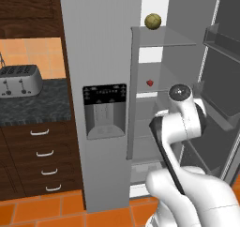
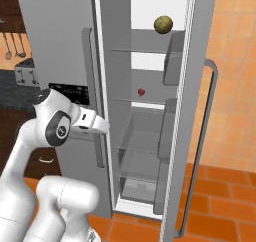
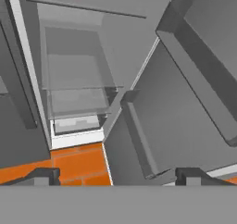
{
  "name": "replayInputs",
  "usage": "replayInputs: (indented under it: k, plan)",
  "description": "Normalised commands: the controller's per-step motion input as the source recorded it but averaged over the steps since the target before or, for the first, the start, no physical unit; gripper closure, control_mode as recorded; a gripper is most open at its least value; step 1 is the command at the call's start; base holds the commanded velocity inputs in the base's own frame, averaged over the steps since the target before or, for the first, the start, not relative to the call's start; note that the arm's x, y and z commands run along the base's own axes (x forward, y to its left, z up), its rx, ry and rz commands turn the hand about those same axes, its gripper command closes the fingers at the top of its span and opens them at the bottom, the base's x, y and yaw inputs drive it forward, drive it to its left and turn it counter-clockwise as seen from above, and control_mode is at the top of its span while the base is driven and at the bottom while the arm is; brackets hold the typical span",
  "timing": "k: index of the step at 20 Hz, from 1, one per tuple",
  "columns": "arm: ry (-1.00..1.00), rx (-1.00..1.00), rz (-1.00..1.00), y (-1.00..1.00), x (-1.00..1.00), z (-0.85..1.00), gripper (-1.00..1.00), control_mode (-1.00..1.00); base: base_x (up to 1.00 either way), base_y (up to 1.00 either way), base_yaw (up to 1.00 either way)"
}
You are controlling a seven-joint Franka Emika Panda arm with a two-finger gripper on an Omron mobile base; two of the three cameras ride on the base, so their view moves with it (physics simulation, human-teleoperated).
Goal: Take the strawberry from the fridge and place it on top of the pancake, located on the dining counter.
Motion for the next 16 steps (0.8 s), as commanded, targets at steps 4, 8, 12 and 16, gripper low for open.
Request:
replayInputs:
  k: [4,8,12,16]
  plan:
    - [-0.28,0.12,0.0,0.05,-0.37,0.0,-1.0,-1.0,0.0,0.0,0.0]
    - [-0.04,0.06,0.0,0.0,-0.05,0.0,-1.0,-1.0,0.0,0.0,0.0]
    - [0.07,0.14,0.0,0.0,0.0,0.06,-1.0,-1.0,0.0,0.0,0.0]
    - [0.07,0.04,0.0,0.0,0.01,-0.04,-1.0,1.0,0.05,0.0,0.01]
